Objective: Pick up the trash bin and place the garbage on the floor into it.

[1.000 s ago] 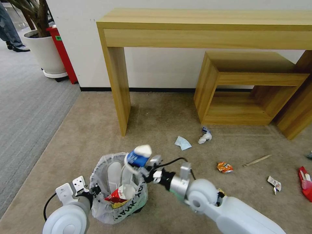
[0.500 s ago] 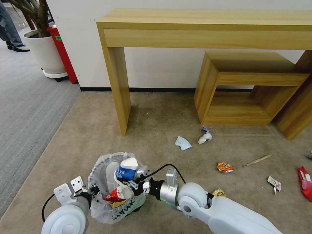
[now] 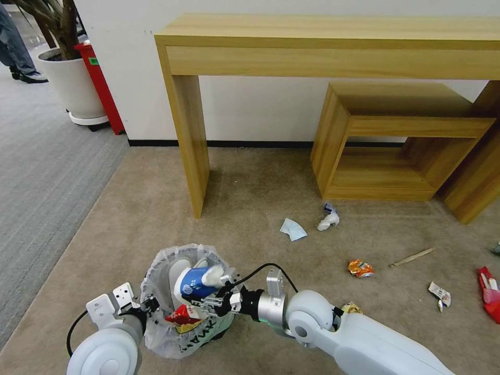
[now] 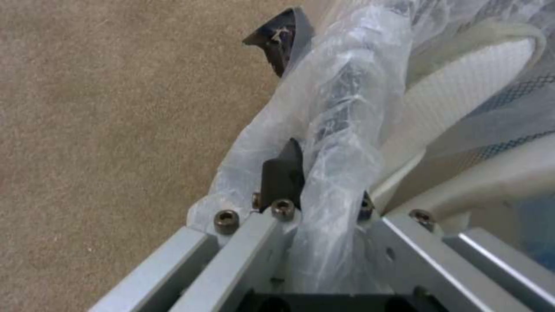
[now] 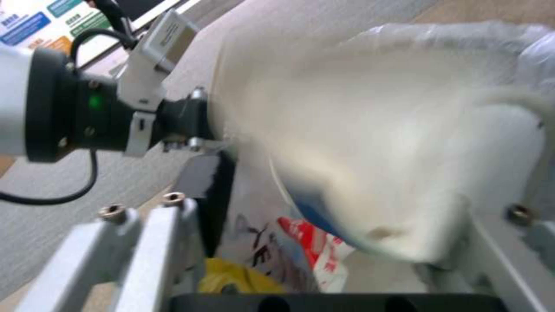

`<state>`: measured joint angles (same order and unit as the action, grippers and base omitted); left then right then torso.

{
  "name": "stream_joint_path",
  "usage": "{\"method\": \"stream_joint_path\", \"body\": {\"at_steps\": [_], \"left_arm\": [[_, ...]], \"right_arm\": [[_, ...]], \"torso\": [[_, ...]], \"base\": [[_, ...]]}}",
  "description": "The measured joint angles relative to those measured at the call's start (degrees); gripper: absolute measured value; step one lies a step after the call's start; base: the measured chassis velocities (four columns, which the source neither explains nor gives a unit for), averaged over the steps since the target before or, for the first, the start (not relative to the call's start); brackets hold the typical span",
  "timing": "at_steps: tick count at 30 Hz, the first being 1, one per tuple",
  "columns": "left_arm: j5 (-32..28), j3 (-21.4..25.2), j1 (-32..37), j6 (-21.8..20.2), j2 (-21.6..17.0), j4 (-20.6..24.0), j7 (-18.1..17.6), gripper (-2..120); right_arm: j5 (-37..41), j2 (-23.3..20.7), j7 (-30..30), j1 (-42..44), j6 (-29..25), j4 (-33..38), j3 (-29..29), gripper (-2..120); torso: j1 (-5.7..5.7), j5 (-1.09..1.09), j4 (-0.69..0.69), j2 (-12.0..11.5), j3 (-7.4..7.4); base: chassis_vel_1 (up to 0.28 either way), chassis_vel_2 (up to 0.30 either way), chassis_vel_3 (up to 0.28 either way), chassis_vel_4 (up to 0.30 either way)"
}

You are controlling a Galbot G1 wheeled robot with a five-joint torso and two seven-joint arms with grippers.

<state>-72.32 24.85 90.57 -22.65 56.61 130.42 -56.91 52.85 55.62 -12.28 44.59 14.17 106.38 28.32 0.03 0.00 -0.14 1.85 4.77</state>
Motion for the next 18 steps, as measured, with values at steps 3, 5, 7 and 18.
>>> {"method": "stream_joint_path", "body": {"at_steps": [3,5,7,18], "left_arm": [[0.0,0.0,0.0,0.0,0.0,0.0,0.0,1],[0.1,0.0,0.0,0.0,-0.1,0.0,-0.1,1],[0.1,0.0,0.1,0.0,-0.1,0.0,-0.1,1],[-0.1,-0.2,-0.1,-0.1,-0.8,0.0,-0.2,1]], "right_arm": [[0.4,0.2,0.4,-0.9,-0.1,-0.3,-0.1,69],[0.8,0.3,0.9,-1.8,-0.1,-0.4,-0.2,79],[0.9,0.3,1.1,-2.2,-0.2,-0.5,-0.3,86],[3.4,0.8,2.6,-2.8,3.6,-0.2,-0.9,100]], "torso": [[0.0,0.0,0.0,0.0,0.0],[0.0,0.0,0.0,0.0,0.0],[0.0,0.0,0.0,0.0,0.0],[0.0,0.0,0.0,0.0,0.0]], "base": [[0.0,0.0,0.0,0.0],[0.0,0.0,0.0,0.0],[0.0,0.0,0.0,0.0],[0.0,0.0,0.0,0.0]]}}
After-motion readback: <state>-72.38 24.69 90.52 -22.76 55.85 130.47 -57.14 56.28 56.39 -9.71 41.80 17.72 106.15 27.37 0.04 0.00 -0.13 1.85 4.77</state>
